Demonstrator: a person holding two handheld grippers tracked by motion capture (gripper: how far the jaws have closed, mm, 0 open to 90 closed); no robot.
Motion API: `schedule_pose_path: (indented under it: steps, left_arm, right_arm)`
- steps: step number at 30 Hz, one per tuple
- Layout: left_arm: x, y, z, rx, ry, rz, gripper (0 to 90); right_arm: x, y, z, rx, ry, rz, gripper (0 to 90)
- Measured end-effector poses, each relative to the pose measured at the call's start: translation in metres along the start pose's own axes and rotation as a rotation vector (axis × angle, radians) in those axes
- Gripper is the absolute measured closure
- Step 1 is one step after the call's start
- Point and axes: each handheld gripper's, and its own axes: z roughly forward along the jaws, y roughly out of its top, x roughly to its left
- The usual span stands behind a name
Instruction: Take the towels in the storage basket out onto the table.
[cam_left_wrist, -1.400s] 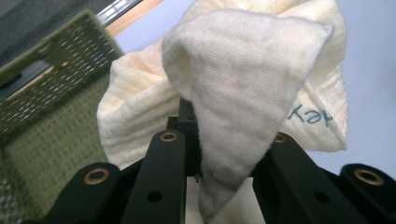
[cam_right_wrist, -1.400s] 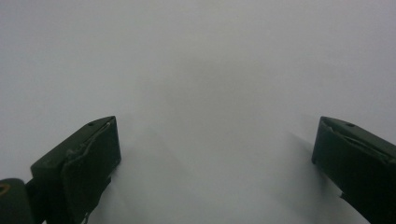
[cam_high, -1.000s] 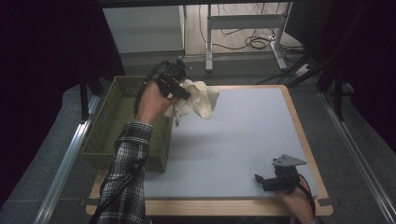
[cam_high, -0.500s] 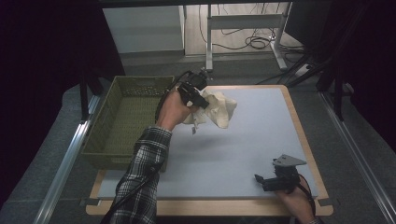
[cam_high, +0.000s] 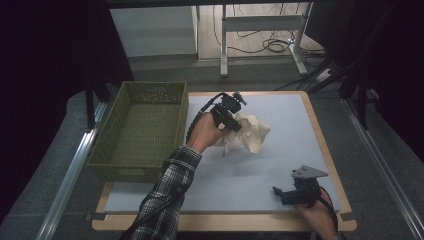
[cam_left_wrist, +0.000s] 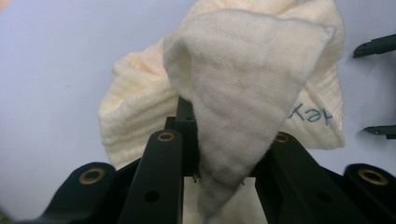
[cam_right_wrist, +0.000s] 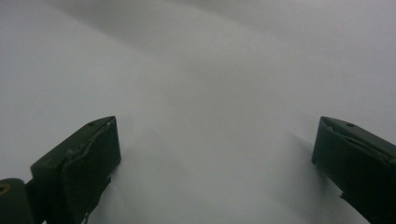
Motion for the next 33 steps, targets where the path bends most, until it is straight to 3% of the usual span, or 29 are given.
schedule_pose_path:
  steps: [8, 18, 21, 23, 26, 28, 33]
  left_arm:
    - [-0.018, -0.004, 0.039, 0.046, -0.012, 0.034, 75.6]
    - [-0.024, -0.016, 0.069, 0.05, -0.021, 0.021, 69.8]
    - [-0.024, -0.022, 0.08, 0.062, -0.035, 0.011, 62.1]
    - [-0.022, -0.025, 0.086, 0.08, -0.047, 0.018, 51.9]
    - [-0.02, -0.031, 0.091, 0.061, -0.084, -0.005, 39.6]
    - [-0.019, -0.034, 0.088, 0.047, -0.121, -0.001, 33.8]
    - [-0.021, -0.04, 0.072, 0.01, -0.12, -0.003, 24.1]
  right_arm:
    - [0.0, 0.0, 0.0, -0.001, 0.0, -0.003, 1.1]
    - [0.0, 0.0, 0.0, -0.001, 0.0, -0.002, 1.1]
    - [0.0, 0.0, 0.0, -0.001, 0.0, -0.003, 1.1]
    - [0.0, 0.0, 0.0, -0.001, 0.0, -0.003, 1.1]
    - [0.0, 0.0, 0.0, -0.001, -0.002, -0.005, 1.1]
    - [0.0, 0.0, 0.0, -0.001, -0.002, -0.004, 1.1]
    - [0.0, 0.0, 0.0, -0.001, -0.001, -0.004, 1.1]
